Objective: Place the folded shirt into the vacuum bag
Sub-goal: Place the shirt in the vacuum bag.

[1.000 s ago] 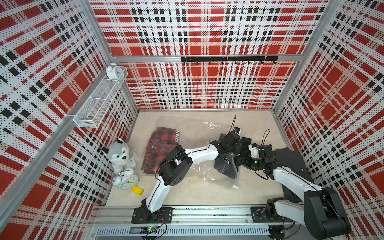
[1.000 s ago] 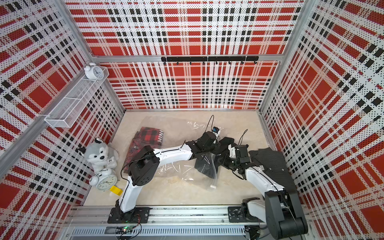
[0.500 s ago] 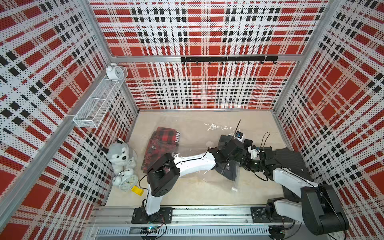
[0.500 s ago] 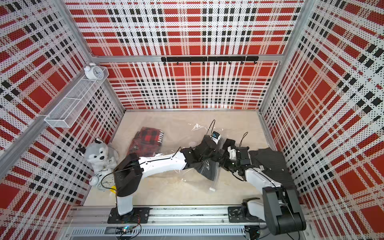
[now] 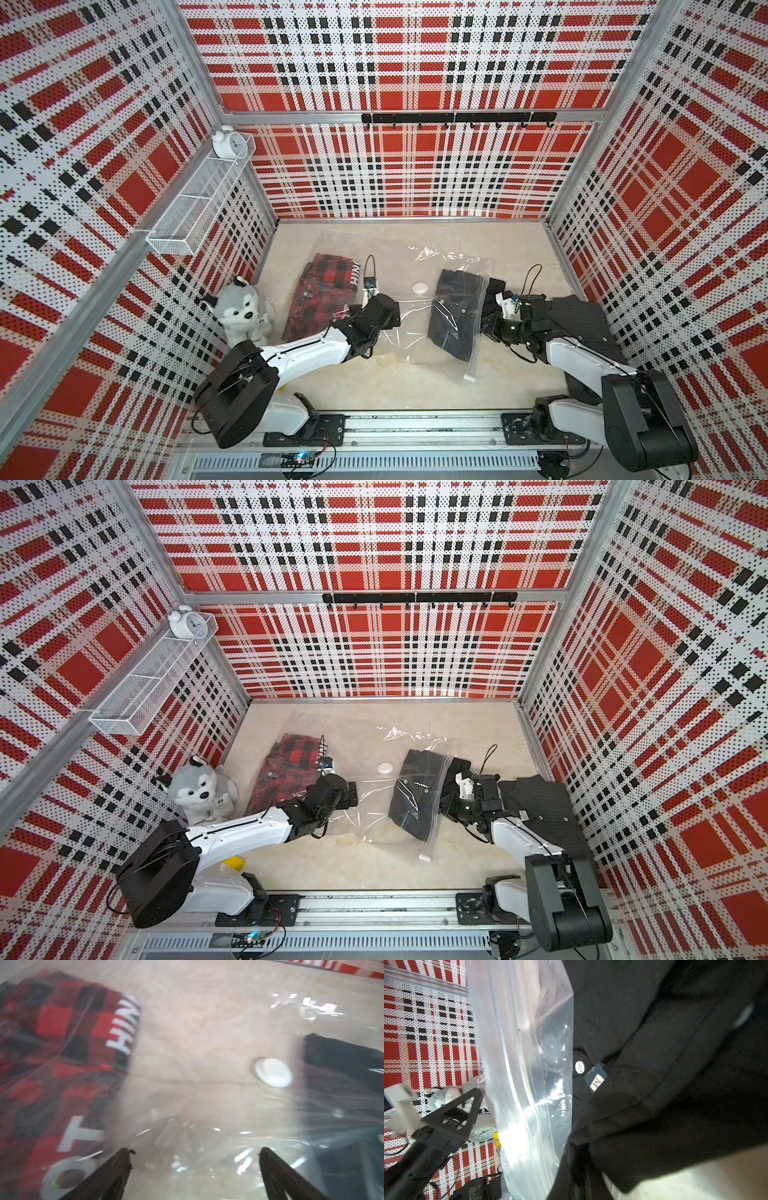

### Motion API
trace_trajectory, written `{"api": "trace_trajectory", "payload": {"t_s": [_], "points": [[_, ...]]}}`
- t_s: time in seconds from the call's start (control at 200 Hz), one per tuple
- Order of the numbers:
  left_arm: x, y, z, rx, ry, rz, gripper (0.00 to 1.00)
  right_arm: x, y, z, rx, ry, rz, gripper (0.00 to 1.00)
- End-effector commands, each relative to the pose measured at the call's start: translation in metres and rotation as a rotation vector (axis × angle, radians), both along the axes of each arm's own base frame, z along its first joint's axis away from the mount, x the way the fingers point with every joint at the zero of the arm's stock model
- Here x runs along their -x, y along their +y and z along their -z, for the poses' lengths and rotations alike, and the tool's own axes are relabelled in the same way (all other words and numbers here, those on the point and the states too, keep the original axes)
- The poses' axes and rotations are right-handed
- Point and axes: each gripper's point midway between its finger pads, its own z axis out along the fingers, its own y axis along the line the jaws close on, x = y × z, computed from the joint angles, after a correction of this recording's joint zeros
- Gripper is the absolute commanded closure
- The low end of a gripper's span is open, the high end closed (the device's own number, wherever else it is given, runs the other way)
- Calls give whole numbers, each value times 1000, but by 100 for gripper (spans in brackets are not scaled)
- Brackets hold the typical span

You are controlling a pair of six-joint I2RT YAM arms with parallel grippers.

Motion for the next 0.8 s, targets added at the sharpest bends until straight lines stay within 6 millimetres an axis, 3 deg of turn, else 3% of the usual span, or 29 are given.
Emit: {"api": "trace_trajectory", "payload": {"t_s": [0.0, 0.145, 0.251, 0.466, 0.631, 0.691, 0.792], "points": [[-13, 28, -1, 85, -38, -93, 2, -1, -2, -8, 4, -29, -7, 100], [-27, 59, 18, 153, -11, -139, 1, -2, -3, -4, 1, -17, -7, 100], [-42, 57, 21, 185, -9, -106, 2, -5, -1, -5, -13, -20, -8, 100], [-82, 45, 27, 168, -20, -33, 2, -15, 1, -3, -22, -15, -7, 100], [-113, 33, 7, 146, -76, 9, 2, -23, -2, 3, -12, 1, 3, 100], [-117, 24, -3, 141, -92, 30, 2, -25, -6, 4, 9, 6, 13, 100], [-108, -9, -19, 77, -112, 84, 2, -28, -18, 6, 67, 10, 45, 100]]}}
